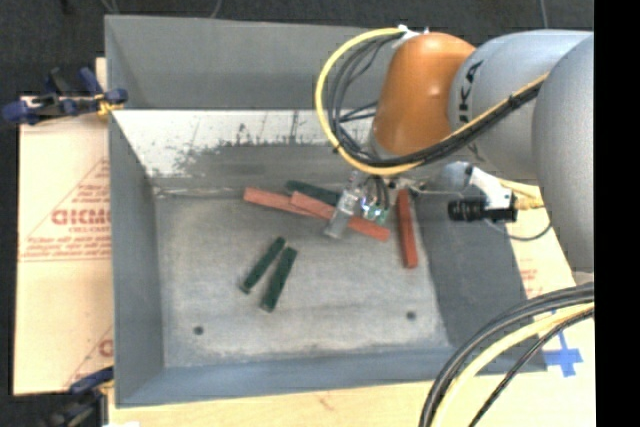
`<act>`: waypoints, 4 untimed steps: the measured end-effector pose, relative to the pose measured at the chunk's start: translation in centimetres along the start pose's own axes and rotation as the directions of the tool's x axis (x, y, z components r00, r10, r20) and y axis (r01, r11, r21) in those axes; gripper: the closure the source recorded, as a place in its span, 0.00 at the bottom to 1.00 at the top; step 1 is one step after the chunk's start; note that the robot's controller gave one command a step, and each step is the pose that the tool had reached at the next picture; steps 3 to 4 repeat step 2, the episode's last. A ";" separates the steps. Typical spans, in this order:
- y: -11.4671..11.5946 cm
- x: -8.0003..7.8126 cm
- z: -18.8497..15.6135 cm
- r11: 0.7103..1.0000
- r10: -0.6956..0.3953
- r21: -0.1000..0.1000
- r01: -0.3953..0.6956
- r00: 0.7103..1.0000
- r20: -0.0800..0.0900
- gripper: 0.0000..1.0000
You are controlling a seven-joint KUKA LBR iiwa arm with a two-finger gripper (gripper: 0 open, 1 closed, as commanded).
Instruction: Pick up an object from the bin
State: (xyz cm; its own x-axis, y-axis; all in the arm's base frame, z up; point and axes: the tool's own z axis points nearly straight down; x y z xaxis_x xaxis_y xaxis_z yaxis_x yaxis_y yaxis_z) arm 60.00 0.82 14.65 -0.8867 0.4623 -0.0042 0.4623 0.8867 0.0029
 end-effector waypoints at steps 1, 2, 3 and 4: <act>0.1 -0.1 -2.4 1.000 -0.004 -0.001 0.004 1.000 0.001 1.00; 0.1 -0.2 -3.0 1.000 -0.007 0.000 0.007 1.000 0.001 1.00; 0.1 -0.2 -3.0 1.000 -0.007 0.000 0.007 1.000 0.001 1.00; 0.1 -0.2 -3.0 1.000 -0.007 0.000 0.007 1.000 0.001 1.00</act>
Offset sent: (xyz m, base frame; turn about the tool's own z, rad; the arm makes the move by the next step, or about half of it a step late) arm 0.0001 0.0001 0.0220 0.0000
